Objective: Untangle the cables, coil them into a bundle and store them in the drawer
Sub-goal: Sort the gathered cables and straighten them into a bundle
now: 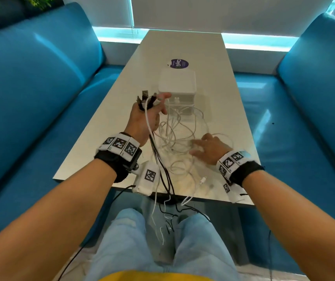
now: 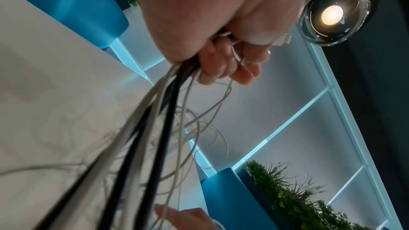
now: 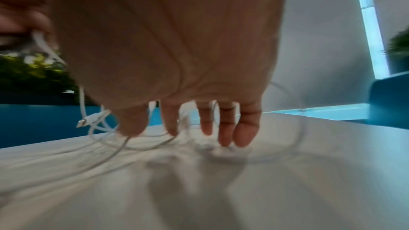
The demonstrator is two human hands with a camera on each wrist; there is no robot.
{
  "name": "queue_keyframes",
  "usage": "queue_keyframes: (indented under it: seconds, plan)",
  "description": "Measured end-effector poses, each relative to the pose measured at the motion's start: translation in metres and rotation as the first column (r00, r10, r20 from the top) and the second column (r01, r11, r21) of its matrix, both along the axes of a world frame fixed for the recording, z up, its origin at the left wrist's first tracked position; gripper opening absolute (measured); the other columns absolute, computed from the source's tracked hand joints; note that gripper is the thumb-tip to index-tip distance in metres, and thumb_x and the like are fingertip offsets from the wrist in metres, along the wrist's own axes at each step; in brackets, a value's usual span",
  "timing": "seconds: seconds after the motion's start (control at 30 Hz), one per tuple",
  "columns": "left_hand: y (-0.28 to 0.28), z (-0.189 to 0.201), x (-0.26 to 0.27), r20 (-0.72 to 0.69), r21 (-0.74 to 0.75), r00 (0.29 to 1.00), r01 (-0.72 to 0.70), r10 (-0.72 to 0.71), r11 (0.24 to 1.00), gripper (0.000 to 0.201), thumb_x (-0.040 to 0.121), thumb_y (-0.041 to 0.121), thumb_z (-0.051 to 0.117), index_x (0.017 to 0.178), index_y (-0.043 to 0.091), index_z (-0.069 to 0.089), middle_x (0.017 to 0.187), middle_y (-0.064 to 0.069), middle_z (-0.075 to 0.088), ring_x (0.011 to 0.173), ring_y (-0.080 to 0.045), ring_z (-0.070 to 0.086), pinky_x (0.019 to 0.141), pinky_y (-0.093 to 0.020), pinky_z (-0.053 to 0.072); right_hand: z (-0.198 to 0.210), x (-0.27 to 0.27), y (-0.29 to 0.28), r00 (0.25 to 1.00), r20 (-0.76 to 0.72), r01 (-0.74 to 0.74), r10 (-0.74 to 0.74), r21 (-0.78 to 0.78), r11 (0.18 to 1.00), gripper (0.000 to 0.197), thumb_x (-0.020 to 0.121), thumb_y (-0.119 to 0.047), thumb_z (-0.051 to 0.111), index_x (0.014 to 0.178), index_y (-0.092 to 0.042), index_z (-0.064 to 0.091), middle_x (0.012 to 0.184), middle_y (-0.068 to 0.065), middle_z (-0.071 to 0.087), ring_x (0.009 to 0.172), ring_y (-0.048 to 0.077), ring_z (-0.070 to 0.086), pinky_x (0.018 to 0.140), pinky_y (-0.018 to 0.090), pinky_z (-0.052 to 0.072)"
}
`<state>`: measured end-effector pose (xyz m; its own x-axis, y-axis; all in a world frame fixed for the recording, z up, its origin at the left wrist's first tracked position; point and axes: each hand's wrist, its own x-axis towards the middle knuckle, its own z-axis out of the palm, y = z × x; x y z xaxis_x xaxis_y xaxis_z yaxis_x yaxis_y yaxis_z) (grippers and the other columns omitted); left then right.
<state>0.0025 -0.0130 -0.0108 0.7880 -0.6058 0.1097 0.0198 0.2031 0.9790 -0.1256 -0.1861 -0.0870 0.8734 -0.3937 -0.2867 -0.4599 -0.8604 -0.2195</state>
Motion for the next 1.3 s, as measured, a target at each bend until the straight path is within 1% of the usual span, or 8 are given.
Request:
queue_keyframes:
  seconds: [0.13,0.27,0.47,0.67,0.87,0.97,1.17,1.3]
  plan:
    - [0.01,0.002,0.006,-0.014,0.005,1.0,-0.016,0.016,1.0,0.022,0.099,0.014,0.047,0.105,0.024,0.066,0.064,0.008,0.054,0.04,-0.004,0.024,0.038,-0.019,0.015,0.01,0.015,-0.02,0.969,0.122,0.225,-0.213,-0.096,0.97,0.05,0.094,-0.041,0.051,0.141,-0.028,0.04,0.137,0.012,0.035,0.121,0.035,0.044,0.094,0.046,0.044]
    - [0.015,0.002,0.009,-0.043,-0.009,0.999,0.006,-0.006,1.0,0.021,0.101,0.018,0.045,0.109,0.022,0.064,0.068,0.007,0.053,0.039,-0.002,0.024,0.037,-0.016,0.02,0.022,0.008,-0.002,0.965,0.261,0.071,-0.037,-0.125,0.99,0.042,0.081,-0.053,0.065,0.116,-0.031,0.064,0.135,0.01,0.037,0.124,0.031,0.038,0.101,0.043,0.038]
    - [0.017,0.003,0.006,-0.036,0.004,0.999,0.001,-0.001,1.0,0.021,0.101,0.023,0.046,0.11,0.022,0.065,0.07,0.005,0.052,0.041,-0.004,0.024,0.038,-0.017,0.021,0.02,-0.01,0.029,0.989,-0.118,-0.088,0.087,-0.006,0.996,0.083,0.06,-0.067,0.075,0.131,-0.033,0.047,0.149,0.006,0.019,0.135,0.03,0.028,0.109,0.044,0.029]
    - [0.024,0.005,0.008,-0.015,0.015,1.0,0.002,-0.002,1.0,0.021,0.101,0.022,0.046,0.112,0.022,0.064,0.071,0.006,0.053,0.041,-0.003,0.025,0.038,-0.017,0.021,0.019,0.004,0.017,0.996,-0.085,-0.008,0.01,0.016,1.0,0.06,0.06,-0.062,0.078,0.106,-0.03,0.055,0.138,0.005,0.033,0.122,0.028,0.041,0.096,0.041,0.039]
    - [0.025,0.005,0.009,-0.024,0.022,1.0,-0.004,0.005,1.0,0.021,0.101,0.023,0.047,0.11,0.023,0.066,0.07,0.006,0.053,0.041,-0.004,0.026,0.038,-0.017,0.021,0.024,0.008,0.03,0.985,-0.135,-0.11,0.105,-0.029,0.994,0.072,0.064,-0.073,0.068,0.122,-0.034,0.054,0.145,0.004,0.025,0.135,0.028,0.026,0.108,0.045,0.027]
    - [0.022,0.005,0.008,-0.022,0.032,0.999,-0.028,0.029,0.999,0.02,0.1,0.022,0.047,0.108,0.023,0.066,0.068,0.007,0.054,0.041,-0.004,0.025,0.038,-0.018,0.021,0.026,0.008,0.039,0.974,-0.183,-0.141,0.137,-0.011,0.99,0.075,0.062,-0.076,0.067,0.121,-0.031,0.056,0.13,0.002,0.035,0.122,0.025,0.035,0.1,0.041,0.035]
    - [0.021,0.007,0.004,-0.015,0.034,0.999,-0.051,0.052,0.998,0.02,0.1,0.022,0.048,0.106,0.022,0.066,0.068,0.004,0.053,0.041,-0.005,0.025,0.039,-0.018,0.02,0.028,0.008,0.052,0.936,-0.277,-0.154,0.218,0.235,0.96,0.044,0.066,-0.066,0.072,0.085,-0.029,0.059,0.091,-0.012,0.058,0.091,0.013,0.054,0.073,0.03,0.04]
    - [0.022,0.006,0.003,-0.036,0.039,0.997,-0.069,0.071,0.997,0.019,0.1,0.024,0.049,0.108,0.021,0.066,0.067,0.005,0.052,0.042,-0.006,0.025,0.039,-0.019,0.02,0.022,0.008,0.068,0.917,-0.293,-0.211,0.271,0.221,0.952,0.071,0.063,-0.074,0.068,0.107,-0.019,0.059,0.105,-0.002,0.063,0.098,0.019,0.057,0.086,0.036,0.047]
